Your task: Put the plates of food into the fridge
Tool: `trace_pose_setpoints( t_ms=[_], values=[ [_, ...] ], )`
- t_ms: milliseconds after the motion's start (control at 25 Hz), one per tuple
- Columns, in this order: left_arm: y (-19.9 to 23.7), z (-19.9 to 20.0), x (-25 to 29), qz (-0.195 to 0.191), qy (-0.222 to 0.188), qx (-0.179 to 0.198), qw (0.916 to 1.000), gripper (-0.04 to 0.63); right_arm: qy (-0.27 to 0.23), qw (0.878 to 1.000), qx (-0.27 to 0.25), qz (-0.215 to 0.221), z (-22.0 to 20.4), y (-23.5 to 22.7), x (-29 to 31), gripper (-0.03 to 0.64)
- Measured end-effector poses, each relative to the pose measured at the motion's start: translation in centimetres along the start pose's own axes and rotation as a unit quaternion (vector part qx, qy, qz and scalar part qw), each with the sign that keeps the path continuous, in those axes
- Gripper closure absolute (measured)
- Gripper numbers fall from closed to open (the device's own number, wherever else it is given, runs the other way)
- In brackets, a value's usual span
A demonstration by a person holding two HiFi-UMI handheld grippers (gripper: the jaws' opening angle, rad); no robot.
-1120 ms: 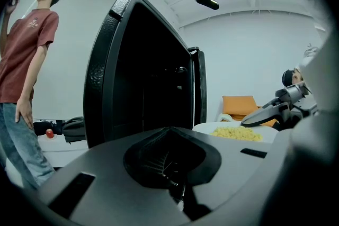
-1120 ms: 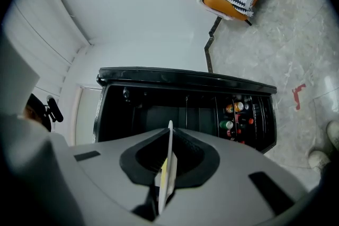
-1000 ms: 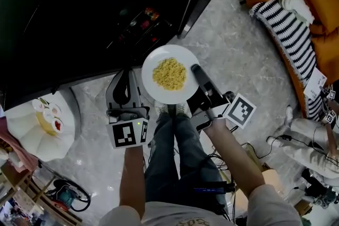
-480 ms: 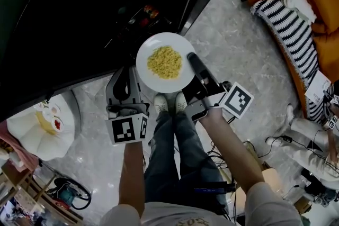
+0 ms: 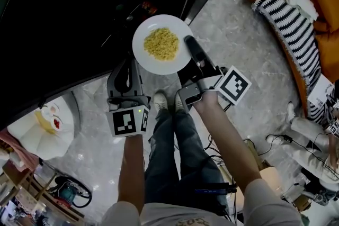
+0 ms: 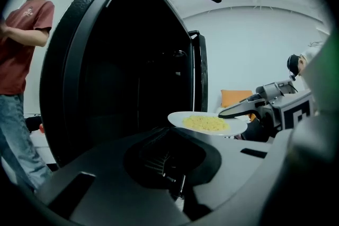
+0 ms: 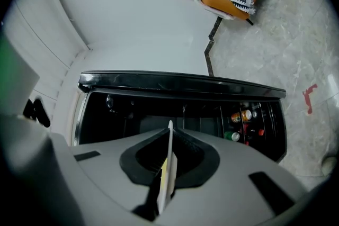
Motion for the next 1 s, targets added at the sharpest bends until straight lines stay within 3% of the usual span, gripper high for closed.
trace_pose_setpoints(
  t_ms=[1000],
  values=[
    [1.2, -1.8, 4.1, -0.005, 0.002, 0.002, 1.0, 0.589, -0.034, 0.998, -0.043, 0.003, -0.5, 0.4, 6.2, 0.597]
  ],
)
Point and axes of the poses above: the fingertips, and each gripper's own axes: x forward along the fingers, y to its left, z out of its top, the point moved 3 cm from there along -x, backward along the fingers, and after that the axes turned 15 degrees about -y, right-handed, at the moved point
